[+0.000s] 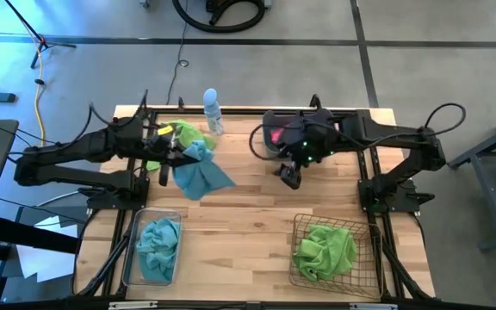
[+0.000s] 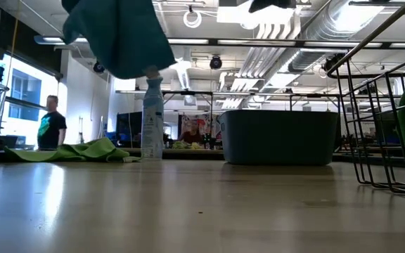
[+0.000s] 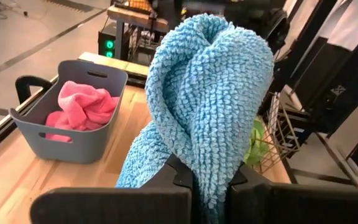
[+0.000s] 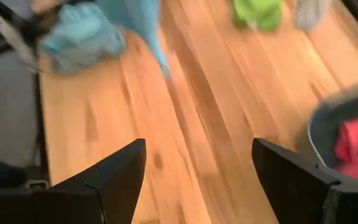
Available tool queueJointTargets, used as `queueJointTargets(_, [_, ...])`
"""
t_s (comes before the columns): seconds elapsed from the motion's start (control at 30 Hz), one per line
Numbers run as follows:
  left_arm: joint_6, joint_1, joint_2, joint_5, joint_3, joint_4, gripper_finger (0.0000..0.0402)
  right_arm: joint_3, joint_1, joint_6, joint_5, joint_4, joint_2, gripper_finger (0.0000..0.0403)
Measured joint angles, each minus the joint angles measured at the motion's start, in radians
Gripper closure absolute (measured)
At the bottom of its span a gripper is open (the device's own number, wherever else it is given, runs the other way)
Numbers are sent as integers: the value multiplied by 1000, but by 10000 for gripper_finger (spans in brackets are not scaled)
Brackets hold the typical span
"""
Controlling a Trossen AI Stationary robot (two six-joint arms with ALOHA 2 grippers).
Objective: Sort microfiber towel by color & place in baskets
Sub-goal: Put the blue microfiber towel into the transparent bin
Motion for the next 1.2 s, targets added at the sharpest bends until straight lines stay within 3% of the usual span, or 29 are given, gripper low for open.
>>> queueJointTargets(0.2, [-33,-21,-51,-15,0,-9,401,-63,39,40,101,-2,-28,114])
queueJointTargets(0.4, [-82,-74,-56,-98,0,2,401,-161,98,102,191,0,-134,114])
queueJointTargets(0.67, [-242,-235,-30,-287,-143,361,401,-444,215,227,262,106,-381,114])
queueJointTargets(0.93, [-460,-459,94,-483,-145,450,401,-709,333,257,277,382,-535,114])
queueJointTargets(1.07, [-514,-583,182,-536,-27,375,401,-809,374,253,279,515,-548,114])
queueJointTargets(1.2, [-624,-677,282,-548,184,42,401,-888,409,252,275,625,-549,114])
